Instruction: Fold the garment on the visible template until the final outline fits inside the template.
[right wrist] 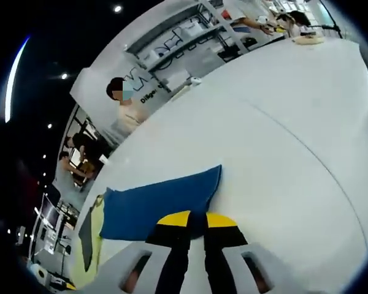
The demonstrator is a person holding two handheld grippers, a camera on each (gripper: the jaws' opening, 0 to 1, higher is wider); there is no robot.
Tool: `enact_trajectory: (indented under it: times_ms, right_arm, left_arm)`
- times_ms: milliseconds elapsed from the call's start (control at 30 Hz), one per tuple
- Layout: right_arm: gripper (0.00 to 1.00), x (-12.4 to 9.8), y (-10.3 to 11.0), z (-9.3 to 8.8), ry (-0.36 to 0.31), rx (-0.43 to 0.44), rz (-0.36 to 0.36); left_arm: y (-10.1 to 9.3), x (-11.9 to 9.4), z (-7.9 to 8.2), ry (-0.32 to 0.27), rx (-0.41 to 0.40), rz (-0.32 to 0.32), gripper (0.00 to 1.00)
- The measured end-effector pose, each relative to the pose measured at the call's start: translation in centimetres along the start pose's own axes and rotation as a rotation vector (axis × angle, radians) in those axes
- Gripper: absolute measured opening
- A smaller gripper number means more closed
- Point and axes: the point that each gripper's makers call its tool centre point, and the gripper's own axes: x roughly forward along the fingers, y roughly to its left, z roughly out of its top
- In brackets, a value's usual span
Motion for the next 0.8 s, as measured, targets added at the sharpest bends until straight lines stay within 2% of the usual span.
enact_trajectory:
  times_ms: [233, 267, 433, 533, 633, 733, 800]
  right_arm:
    - [0.0, -0.4, -0.1, 0.9, -0.011, -0.058, -0.006]
    - [0.0, -0.2, -0.8, 1.2, -0.01, -0.057, -0.005]
    - [0.0, -0.3, -0.3, 2.0, -0.026, -0.075, 0.009]
    - [0.0, -0.4, 0.3, 2.0, -0.016, -0.13, 0.023]
    - [0.0, -0.4, 0.8, 2.1, -0.012, -0.143, 0.031]
    - [0.0, -0.5, 2.0, 2.0, -0.004, -0.174, 0.04]
    - [0.0, -0.7, 3.1, 1.9, 0.002, -0.202, 0.047]
  left_arm:
    - [0.0, -0.2, 0.1, -0.006, -0.004, -0.001, 0.09]
    - [0.1, -0.2, 0.1, -0.006, -0.005, -0.001, 0.1]
    - [0.3, -0.7, 0.1, 0.004, -0.007, 0.008, 0.17]
    - [0.7, -1.4, -0.1, 0.025, -0.013, 0.015, 0.31]
    - [1.1, -2.2, 0.0, 0.034, -0.01, 0.028, 0.5]
    - [2.5, -3.8, 0.1, 0.029, -0.004, 0.074, 0.59]
    - [3.3, -4.9, -0.1, 0.067, 0.001, 0.099, 0.68]
